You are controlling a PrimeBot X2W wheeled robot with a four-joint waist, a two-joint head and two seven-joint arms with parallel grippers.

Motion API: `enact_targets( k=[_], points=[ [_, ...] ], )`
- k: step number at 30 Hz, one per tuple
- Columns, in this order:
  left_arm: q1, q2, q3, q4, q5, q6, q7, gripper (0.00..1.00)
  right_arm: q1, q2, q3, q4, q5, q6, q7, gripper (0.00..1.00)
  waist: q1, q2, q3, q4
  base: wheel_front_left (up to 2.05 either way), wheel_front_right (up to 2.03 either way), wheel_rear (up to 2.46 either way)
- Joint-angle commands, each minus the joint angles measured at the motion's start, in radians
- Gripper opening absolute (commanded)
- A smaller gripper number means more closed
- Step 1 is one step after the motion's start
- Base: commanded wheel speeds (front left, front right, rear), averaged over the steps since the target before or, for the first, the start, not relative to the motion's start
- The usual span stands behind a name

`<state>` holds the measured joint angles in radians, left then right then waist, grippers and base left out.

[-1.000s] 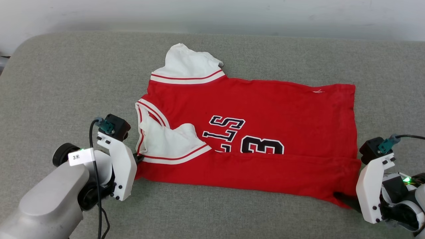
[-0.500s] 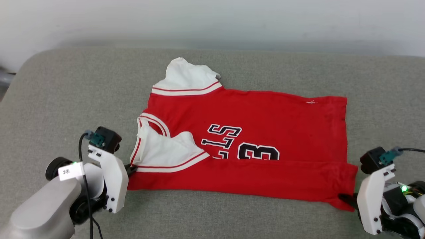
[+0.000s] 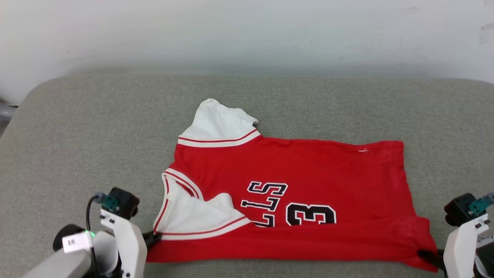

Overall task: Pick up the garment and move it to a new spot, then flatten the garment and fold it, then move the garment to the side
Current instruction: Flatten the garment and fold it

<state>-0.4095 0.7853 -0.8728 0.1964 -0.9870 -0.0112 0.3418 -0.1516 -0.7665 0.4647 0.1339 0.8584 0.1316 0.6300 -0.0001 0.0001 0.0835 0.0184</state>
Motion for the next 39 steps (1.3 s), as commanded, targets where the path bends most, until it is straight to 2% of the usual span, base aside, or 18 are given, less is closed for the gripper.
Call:
enact_targets(
  k=[1, 10, 11, 12, 13, 22, 27, 30, 35, 39],
  points=[
    [0.022, 0.009, -0.002, -0.001, -0.002, 0.011, -0.004, 0.00, 0.016, -0.007, -0.011, 0.005, -0.001, -0.002, 0.010, 0.00, 0.0001, -0.0001, 0.004, 0.000, 0.00, 0.00, 0.00],
    [0.063, -0.032, -0.032, 0.053, -0.007, 0.018, -0.009, 0.00, 0.027, 0.070, -0.021, 0.092, -0.049, -0.002, 0.022, 0.00, 0.0001, -0.0001, 0.026, 0.003, 0.00, 0.00, 0.00],
    [0.062, -0.037, -0.032, 0.062, -0.007, 0.017, -0.013, 0.00, 0.027, 0.080, -0.023, 0.101, -0.056, -0.002, 0.013, 0.05, 0.0001, -0.0001, 0.026, 0.005, 0.00, 0.00, 0.00],
    [0.060, -0.046, -0.026, 0.071, -0.010, 0.020, -0.025, 0.35, 0.026, 0.091, -0.029, 0.107, -0.063, -0.002, -0.003, 0.47, 0.0001, -0.0001, 0.026, 0.007, 0.00, 0.00, 0.00],
    [0.055, -0.052, -0.021, 0.077, -0.004, 0.023, -0.040, 1.00, 0.024, 0.100, -0.038, 0.109, -0.068, -0.002, -0.023, 1.00, 0.0001, -0.0001, 0.024, 0.009, 0.00, 0.00, 0.00],
    [-0.015, 0.000, 0.031, 0.035, 0.062, 0.059, -0.139, 1.00, 0.018, 0.149, -0.176, 0.038, -0.168, -0.002, -0.261, 1.00, 0.0001, -0.0001, -0.010, 0.001, 0.00, 0.00, 0.00],
    [-0.114, 0.013, 0.082, 0.018, 0.114, 0.082, -0.200, 1.00, 0.008, 0.240, -0.323, -0.021, -0.286, -0.002, -0.444, 1.00, 0.0001, -0.0001, 0.002, -0.024, 0.00, 0.00, 0.00],
    [-0.186, -0.009, 0.109, 0.038, 0.114, 0.072, -0.215, 1.00, 0.014, 0.311, -0.398, -0.063, -0.354, -0.001, -0.520, 1.00, 0.0001, -0.0001, 0.028, -0.048, 0.00, 0.00, 0.00],
    [-0.340, -0.032, 0.123, 0.111, 0.126, 0.026, -0.170, 1.00, 0.026, 0.403, -0.436, -0.143, -0.436, -0.001, -0.567, 1.00, 0.0001, -0.0001, 0.106, -0.105, 0.00, 0.00, 0.00],
    [-0.460, -0.062, 0.110, 0.171, 0.119, -0.002, -0.055, 1.00, 0.019, 0.444, -0.440, -0.193, -0.471, -0.001, -0.579, 1.00, 0.0001, -0.0001, 0.180, -0.148, 0.00, 0.00, 0.00]
  ],
)
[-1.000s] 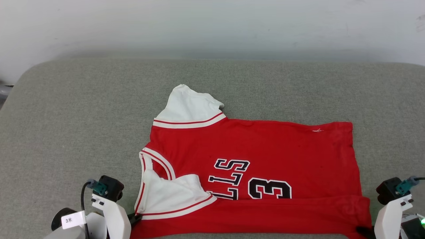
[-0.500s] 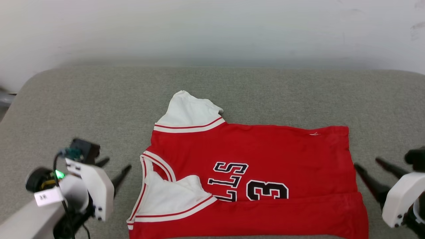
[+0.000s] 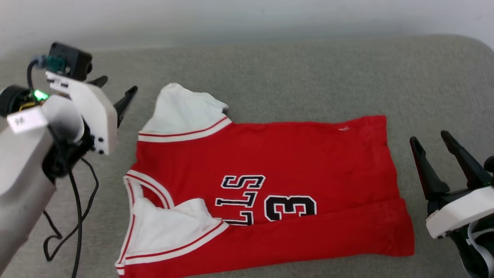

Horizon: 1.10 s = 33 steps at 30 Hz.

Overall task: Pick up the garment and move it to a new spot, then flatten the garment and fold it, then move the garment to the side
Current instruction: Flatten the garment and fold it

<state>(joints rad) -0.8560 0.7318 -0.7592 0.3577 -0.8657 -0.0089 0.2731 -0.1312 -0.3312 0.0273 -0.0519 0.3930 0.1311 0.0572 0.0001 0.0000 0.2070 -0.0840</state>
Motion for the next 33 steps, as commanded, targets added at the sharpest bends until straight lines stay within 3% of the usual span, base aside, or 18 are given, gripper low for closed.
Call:
enact_targets(
  k=[1, 11, 21, 25, 26, 27, 28, 33],
  points=[
    [-0.044, -0.008, -0.009, 0.027, -0.006, -0.010, 0.057, 1.00, -0.006, 0.014, 0.000, -0.016, -0.012, -0.001, -0.004, 1.00, -0.0001, 0.0000, 0.077, -0.057, 0.00, 0.00, 0.00],
    [-0.296, -0.047, -0.073, 0.199, -0.013, -0.081, 0.369, 1.00, -0.065, 0.047, -0.002, -0.040, -0.026, -0.001, -0.034, 1.00, -0.0001, 0.0000, 0.240, -0.138, 0.00, 0.00, 0.00],
    [-0.397, -0.052, -0.133, 0.313, 0.037, -0.099, 0.471, 1.00, -0.105, 0.049, -0.001, -0.023, -0.019, -0.001, -0.063, 1.00, -0.0001, 0.0000, 0.329, -0.171, 0.00, 0.00, 0.00],
    [-0.366, -0.065, -0.156, 0.341, -0.002, -0.113, 0.524, 1.00, -0.111, 0.047, -0.006, -0.016, -0.020, -0.001, -0.069, 1.00, -0.0001, 0.0000, 0.336, -0.170, 0.00, 0.00, 0.00],
    [-0.357, -0.068, -0.162, 0.342, -0.012, -0.116, 0.534, 0.73, -0.113, 0.043, -0.008, -0.013, -0.019, -0.001, -0.069, 1.00, -0.0001, 0.0000, 0.335, -0.168, 0.00, 0.00, 0.00],
    [-0.353, -0.069, -0.166, 0.339, -0.019, -0.117, 0.535, 0.04, -0.117, 0.038, -0.010, -0.012, -0.019, -0.001, -0.068, 1.00, -0.0001, 0.0000, 0.334, -0.166, 0.00, 0.00, 0.00],
    [-0.346, -0.069, -0.170, 0.336, -0.025, -0.119, 0.532, 0.00, -0.121, 0.034, -0.010, -0.010, -0.019, -0.001, -0.066, 1.00, -0.0001, 0.0000, 0.331, -0.164, 0.00, 0.00, 0.00],
    [-0.356, -0.071, -0.173, 0.316, -0.018, -0.120, 0.455, 0.00, -0.153, 0.003, -0.015, -0.031, -0.027, -0.001, -0.047, 1.00, -0.0001, 0.0000, 0.306, -0.143, 0.00, 0.00, 0.00]
  ],
)
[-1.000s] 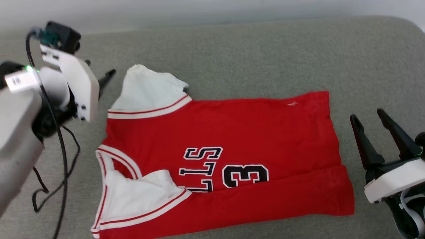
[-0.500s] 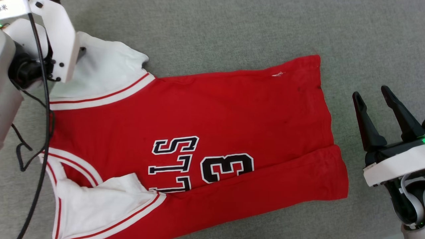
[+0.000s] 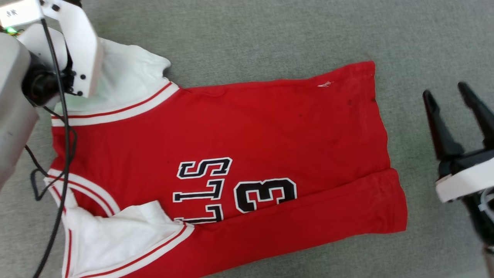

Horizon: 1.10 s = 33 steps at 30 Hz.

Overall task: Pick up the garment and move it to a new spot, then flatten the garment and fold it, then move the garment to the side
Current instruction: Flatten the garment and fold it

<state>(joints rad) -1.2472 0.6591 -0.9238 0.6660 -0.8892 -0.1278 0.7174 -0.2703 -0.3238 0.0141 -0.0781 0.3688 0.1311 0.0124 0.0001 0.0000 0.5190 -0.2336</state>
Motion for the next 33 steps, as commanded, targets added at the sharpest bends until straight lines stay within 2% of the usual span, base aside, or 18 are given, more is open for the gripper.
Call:
enact_targets(
  k=[1, 4, 7, 11, 17, 21, 24, 33],
  points=[
    [0.029, -0.002, -0.008, 0.002, 0.009, 0.000, -0.014, 0.00, -0.023, -0.018, -0.002, -0.009, -0.001, -0.001, 0.011, 1.00, -0.0001, 0.0000, -0.013, 0.013, 0.00, 0.00, 0.00],
    [0.015, -0.019, -0.016, -0.016, 0.016, -0.002, -0.072, 0.00, -0.059, -0.073, 0.011, -0.029, 0.011, -0.001, 0.078, 1.00, -0.0001, 0.0000, -0.036, 0.037, 0.00, 0.00, 0.00],
    [0.008, -0.032, -0.033, -0.040, 0.023, -0.002, -0.122, 0.00, -0.116, -0.141, 0.042, -0.030, 0.061, -0.001, 0.192, 1.00, -0.0001, 0.0000, -0.058, 0.064, 0.00, 0.00, 0.00],
    [0.012, -0.044, -0.058, -0.077, 0.023, -0.002, -0.185, 0.00, -0.213, -0.252, 0.124, 0.006, 0.157, -0.001, 0.400, 1.00, -0.0001, 0.0000, -0.081, 0.100, 0.00, 0.00, 0.00],
    [0.011, -0.051, -0.091, -0.135, 0.025, -0.002, -0.248, 0.00, -0.367, -0.353, 0.278, 0.099, 0.261, -0.001, 0.686, 1.00, -0.0001, 0.0000, -0.088, 0.146, 0.00, 0.00, 0.00],
    [-0.008, -0.052, -0.104, -0.171, 0.033, -0.002, -0.274, 0.00, -0.452, -0.344, 0.343, 0.181, 0.306, -0.001, 0.802, 1.00, -0.0001, 0.0000, -0.076, 0.173, 0.00, 0.00, 0.00],
    [-0.016, -0.055, -0.111, -0.194, 0.042, -0.002, -0.288, 0.00, -0.506, -0.333, 0.387, 0.250, 0.312, -0.001, 0.846, 1.00, -0.0001, 0.0000, -0.062, 0.189, 0.00, 0.00, 0.00],
    [-0.054, -0.066, -0.119, -0.238, 0.064, -0.002, -0.310, 0.00, -0.571, -0.270, 0.511, 0.453, 0.268, -0.001, 0.814, 1.00, -0.0001, 0.0000, -0.008, 0.221, 0.00, 0.00, 0.00]
  ],
)
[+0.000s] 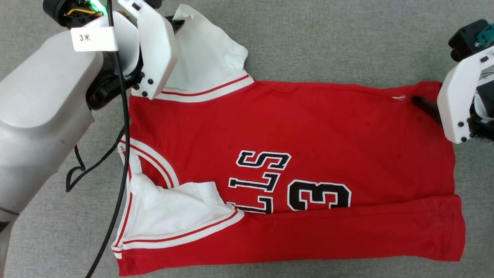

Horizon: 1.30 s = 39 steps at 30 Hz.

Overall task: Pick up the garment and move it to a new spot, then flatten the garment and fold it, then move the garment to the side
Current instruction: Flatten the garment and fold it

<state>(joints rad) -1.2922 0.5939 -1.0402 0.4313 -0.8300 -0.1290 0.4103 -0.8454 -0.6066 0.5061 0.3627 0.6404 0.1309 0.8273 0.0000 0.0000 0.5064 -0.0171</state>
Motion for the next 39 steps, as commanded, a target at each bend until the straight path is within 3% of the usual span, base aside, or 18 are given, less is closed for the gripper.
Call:
enact_targets(
  k=[1, 5, 6, 7, 15, 23, 39],
  points=[
    [-0.010, -0.001, -0.004, -0.004, 0.007, -0.001, -0.008, 0.00, 0.012, 0.019, 0.047, 0.034, -0.006, -0.001, -0.004, 1.00, 0.0000, 0.0000, 0.007, 0.006, 0.00, 0.00, 0.00],
    [-0.009, 0.004, -0.005, 0.001, 0.007, -0.001, -0.020, 0.00, 0.023, 0.030, 0.127, 0.090, 0.022, 0.000, -0.029, 1.00, 0.0000, 0.0000, 0.011, 0.010, 0.00, 0.00, 0.00],
    [-0.008, 0.006, -0.005, 0.004, 0.006, -0.001, -0.022, 0.00, 0.020, 0.029, 0.139, 0.096, 0.026, 0.000, -0.048, 0.40, 0.0000, 0.0000, 0.010, 0.009, 0.00, 0.00, 0.00],
    [-0.004, 0.008, -0.005, 0.008, 0.004, -0.001, -0.027, 0.00, 0.013, 0.025, 0.151, 0.100, 0.028, 0.000, -0.070, 0.00, 0.0000, 0.0000, 0.006, 0.008, 0.00, 0.00, 0.00],
    [0.065, 0.025, 0.008, 0.027, -0.021, 0.004, -0.092, 0.00, -0.008, -0.020, 0.148, 0.137, 0.089, -0.001, -0.273, 0.00, 0.0000, 0.0000, -0.090, 0.000, 0.00, 0.00, 0.00],
    [0.208, 0.104, 0.011, -0.054, -0.054, 0.045, -0.153, 0.00, 0.087, -0.052, 0.169, 0.116, 0.135, -0.001, -0.441, 0.00, 0.0000, 0.0000, -0.214, 0.006, 0.00, 0.00, 0.00],
    [0.574, 0.244, -0.027, -0.301, -0.149, 0.185, -0.228, 0.00, 0.396, -0.117, 0.131, -0.013, 0.184, -0.001, -0.555, 0.00, 0.0000, 0.0000, -0.371, 0.037, 0.00, 0.00, 0.00]
  ],
)
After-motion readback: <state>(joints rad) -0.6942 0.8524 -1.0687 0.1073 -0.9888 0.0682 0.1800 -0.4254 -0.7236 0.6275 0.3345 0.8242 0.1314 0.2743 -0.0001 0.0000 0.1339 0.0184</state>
